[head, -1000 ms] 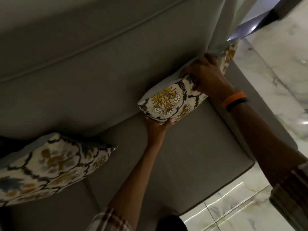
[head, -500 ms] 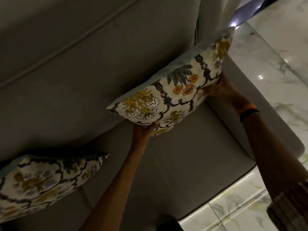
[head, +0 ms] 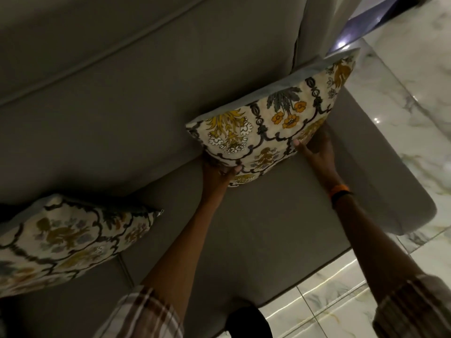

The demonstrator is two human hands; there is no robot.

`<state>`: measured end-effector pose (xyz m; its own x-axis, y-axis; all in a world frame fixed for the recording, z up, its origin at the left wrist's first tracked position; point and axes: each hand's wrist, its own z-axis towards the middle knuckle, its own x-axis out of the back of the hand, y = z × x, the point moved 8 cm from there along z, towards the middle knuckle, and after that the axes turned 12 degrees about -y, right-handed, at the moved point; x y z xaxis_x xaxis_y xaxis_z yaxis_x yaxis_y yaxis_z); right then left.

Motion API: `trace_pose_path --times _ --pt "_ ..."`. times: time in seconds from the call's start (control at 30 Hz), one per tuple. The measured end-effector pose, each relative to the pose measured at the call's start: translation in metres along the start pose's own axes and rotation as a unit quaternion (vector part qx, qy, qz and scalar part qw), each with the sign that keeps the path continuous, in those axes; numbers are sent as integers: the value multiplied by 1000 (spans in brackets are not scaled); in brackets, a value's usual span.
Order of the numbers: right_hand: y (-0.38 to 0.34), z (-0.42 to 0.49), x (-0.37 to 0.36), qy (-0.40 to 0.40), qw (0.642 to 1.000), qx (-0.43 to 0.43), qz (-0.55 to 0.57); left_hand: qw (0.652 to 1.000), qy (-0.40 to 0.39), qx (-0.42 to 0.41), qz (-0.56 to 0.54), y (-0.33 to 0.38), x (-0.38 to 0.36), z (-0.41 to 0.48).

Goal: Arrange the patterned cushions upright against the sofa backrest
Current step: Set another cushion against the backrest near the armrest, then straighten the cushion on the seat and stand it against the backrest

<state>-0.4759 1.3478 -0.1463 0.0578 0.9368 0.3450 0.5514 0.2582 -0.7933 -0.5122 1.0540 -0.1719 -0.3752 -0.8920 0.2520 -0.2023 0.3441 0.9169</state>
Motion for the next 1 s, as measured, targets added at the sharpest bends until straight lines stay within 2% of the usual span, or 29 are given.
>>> trace_pose_path --times 0.07,0.13,0.23,0.37,0.6,0.73,0.87,0.97,1.0 --pt "28 -36 -34 17 995 -78 -66 997 -9 2 79 -8 7 -30" --pt "44 -72 -81 2 982 -98 -161 975 -45 60 207 -32 16 -69" --pt "36 -125 -172 -40 954 -21 -295 923 -97 65 366 -65 44 -135" --pt "15 -195 -316 -108 911 73 -391 899 -68 68 427 -117 133 -224" --pt "5 -335 -571 -184 876 117 -430 901 -36 154 403 -249 337 -415" --pt "7 -409 -706 -210 884 100 -407 896 37 232 377 -325 479 -534" --pt "14 -452 -833 -304 906 21 -294 898 112 300 302 -408 599 -638" --pt "17 -463 -903 -341 926 -56 -152 898 118 354 234 -457 652 -684" --pt "18 -465 -922 -348 926 -72 -126 902 125 374 174 -472 665 -695"
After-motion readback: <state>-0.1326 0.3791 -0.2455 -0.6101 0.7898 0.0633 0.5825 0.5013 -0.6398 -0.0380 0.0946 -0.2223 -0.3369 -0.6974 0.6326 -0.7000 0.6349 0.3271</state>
